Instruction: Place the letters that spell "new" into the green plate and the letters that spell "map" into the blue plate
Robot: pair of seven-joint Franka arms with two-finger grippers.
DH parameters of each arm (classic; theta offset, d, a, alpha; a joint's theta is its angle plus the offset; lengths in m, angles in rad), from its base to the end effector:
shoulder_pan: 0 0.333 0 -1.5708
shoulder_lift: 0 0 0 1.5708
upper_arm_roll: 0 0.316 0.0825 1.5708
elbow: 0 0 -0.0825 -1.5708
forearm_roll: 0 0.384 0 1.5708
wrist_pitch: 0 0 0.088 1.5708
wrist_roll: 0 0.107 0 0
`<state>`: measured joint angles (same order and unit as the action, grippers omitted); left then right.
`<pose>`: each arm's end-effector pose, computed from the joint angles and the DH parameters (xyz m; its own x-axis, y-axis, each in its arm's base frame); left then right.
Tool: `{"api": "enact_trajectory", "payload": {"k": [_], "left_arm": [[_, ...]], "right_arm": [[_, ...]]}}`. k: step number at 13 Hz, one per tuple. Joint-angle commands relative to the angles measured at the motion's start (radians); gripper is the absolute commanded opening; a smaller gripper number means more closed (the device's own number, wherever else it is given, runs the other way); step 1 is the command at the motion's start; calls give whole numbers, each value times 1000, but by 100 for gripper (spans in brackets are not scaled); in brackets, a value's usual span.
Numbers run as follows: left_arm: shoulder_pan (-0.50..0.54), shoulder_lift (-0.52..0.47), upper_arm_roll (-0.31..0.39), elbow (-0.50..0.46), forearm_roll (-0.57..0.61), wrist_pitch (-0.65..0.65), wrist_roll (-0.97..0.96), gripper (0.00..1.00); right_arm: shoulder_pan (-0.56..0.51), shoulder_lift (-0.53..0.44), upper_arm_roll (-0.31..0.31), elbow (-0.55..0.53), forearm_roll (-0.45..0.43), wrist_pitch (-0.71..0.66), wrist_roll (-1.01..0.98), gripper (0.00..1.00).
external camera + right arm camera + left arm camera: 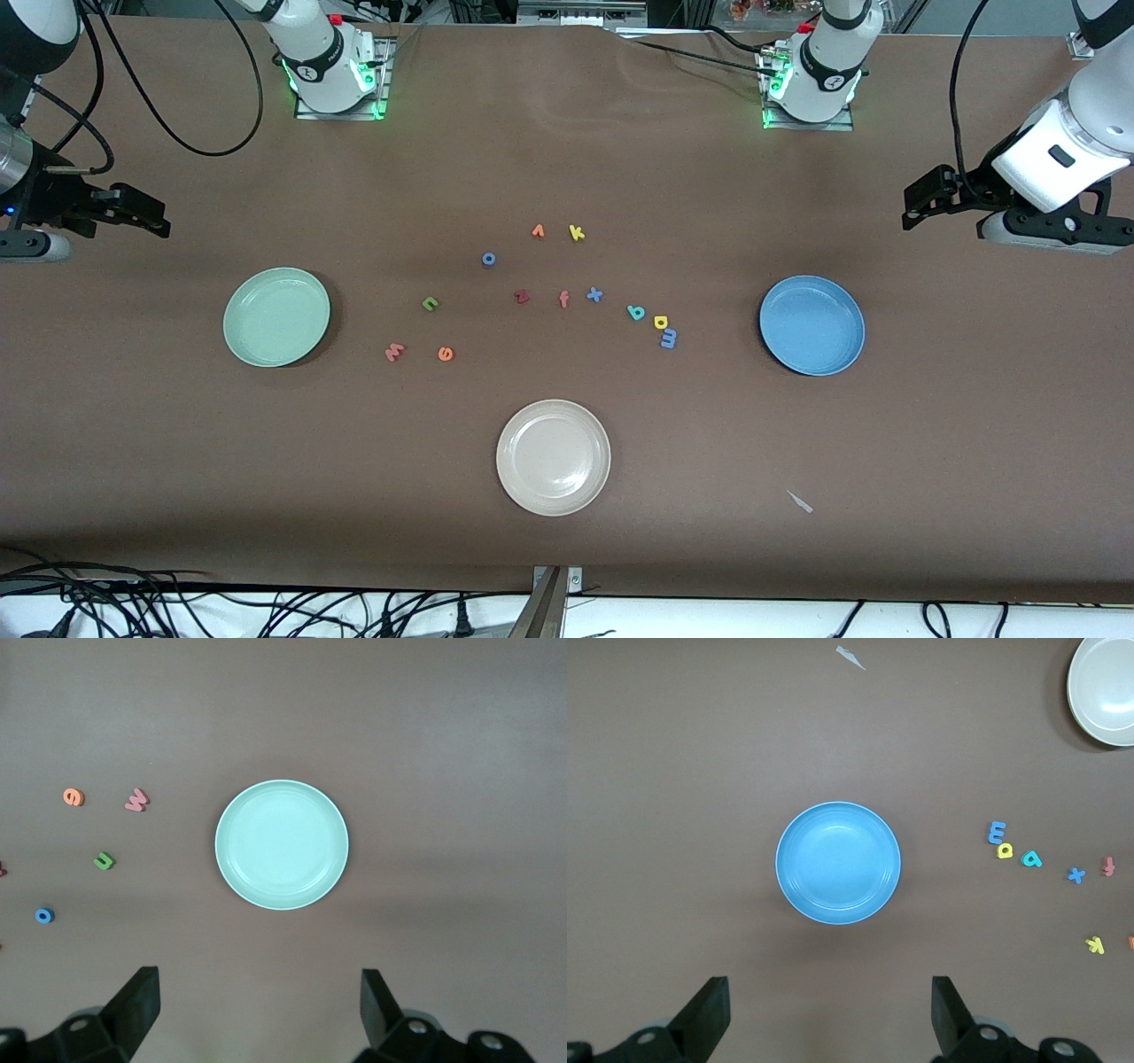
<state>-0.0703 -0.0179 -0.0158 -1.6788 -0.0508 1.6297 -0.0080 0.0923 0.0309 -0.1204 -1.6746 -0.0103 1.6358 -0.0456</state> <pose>0.5488 -0.0526 0.5885 0.9967 -0.0750 -0.0317 -0.0734 -0.9960 0.0500 0.5639 -0.0160 0.5637 0.9974 0.0180 -0.0700 0.0188 -0.9998 0.0107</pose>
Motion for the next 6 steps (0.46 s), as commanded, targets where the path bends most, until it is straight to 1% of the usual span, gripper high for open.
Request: {"api": "enact_trajectory", "payload": {"k": [1, 6], "left_arm": [[-3, -10, 2, 1, 8, -13, 14, 100], [-2, -10, 2, 2, 5, -14, 13, 100]], "right_arm": [[-6, 7, 4, 21, -8, -13, -4, 100], [-6, 7, 4, 21, -8, -16, -10, 100]]}}
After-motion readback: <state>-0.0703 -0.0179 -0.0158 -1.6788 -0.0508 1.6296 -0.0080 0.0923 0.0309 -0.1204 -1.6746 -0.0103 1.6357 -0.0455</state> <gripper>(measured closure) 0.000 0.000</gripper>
